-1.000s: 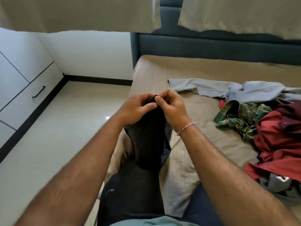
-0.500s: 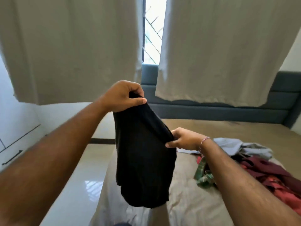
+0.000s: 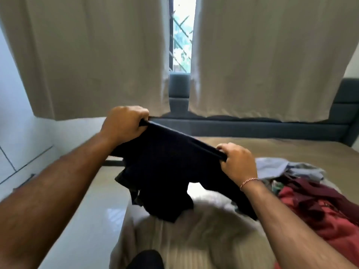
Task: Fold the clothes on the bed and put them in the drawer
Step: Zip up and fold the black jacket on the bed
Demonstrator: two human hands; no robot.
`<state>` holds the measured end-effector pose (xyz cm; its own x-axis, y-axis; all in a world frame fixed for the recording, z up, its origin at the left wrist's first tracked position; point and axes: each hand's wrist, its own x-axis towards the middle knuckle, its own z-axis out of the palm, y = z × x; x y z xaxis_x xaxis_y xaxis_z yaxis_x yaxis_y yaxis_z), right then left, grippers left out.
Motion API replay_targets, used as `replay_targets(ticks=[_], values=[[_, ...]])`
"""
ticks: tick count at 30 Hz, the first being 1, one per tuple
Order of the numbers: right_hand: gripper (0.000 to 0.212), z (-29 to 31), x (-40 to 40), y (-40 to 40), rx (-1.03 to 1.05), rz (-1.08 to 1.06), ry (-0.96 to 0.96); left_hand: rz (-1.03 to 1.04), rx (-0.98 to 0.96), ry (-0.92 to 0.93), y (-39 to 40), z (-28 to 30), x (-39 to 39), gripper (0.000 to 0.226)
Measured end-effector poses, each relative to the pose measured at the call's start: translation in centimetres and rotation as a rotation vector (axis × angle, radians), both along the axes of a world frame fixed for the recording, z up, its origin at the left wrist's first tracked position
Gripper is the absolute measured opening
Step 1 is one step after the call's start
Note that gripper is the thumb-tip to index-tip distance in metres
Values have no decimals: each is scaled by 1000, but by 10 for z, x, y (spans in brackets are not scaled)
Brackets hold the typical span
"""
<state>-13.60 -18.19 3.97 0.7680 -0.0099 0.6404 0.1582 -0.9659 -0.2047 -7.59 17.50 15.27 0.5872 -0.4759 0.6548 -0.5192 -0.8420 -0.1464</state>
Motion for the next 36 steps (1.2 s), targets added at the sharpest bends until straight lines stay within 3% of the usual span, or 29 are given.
replay_targets(ticks=[2, 5, 7, 10, 17, 22, 29, 32, 36], values=[[38, -60, -17, 4, -60, 74, 241, 24, -5, 166, 4, -79, -13, 20], [44, -159, -49, 7, -128, 91, 921, 128, 149, 544, 5, -200, -36, 19], [47, -209, -70, 2, -15, 25, 1086, 153, 177, 678, 4, -255, -50, 18], [44, -244, -89, -13, 136, -49, 1109, 193, 157, 699, 1, -294, -61, 24], [30, -263, -91, -53, 444, -261, 1014, 278, 39, 766, -3, -302, -57, 19], [42, -276, -74, -48, 648, -317, 924, 309, -105, 804, 6, -314, -47, 20], [57, -293, -41, -50, 660, -488, 781, 334, -391, 903, 16, -329, -22, 33], [57, -294, -24, -62, 638, -577, 746, 339, -423, 936, 21, -336, -8, 49], [52, -297, 0, -72, 712, -476, 825, 309, -401, 1033, 23, -348, 7, 53]])
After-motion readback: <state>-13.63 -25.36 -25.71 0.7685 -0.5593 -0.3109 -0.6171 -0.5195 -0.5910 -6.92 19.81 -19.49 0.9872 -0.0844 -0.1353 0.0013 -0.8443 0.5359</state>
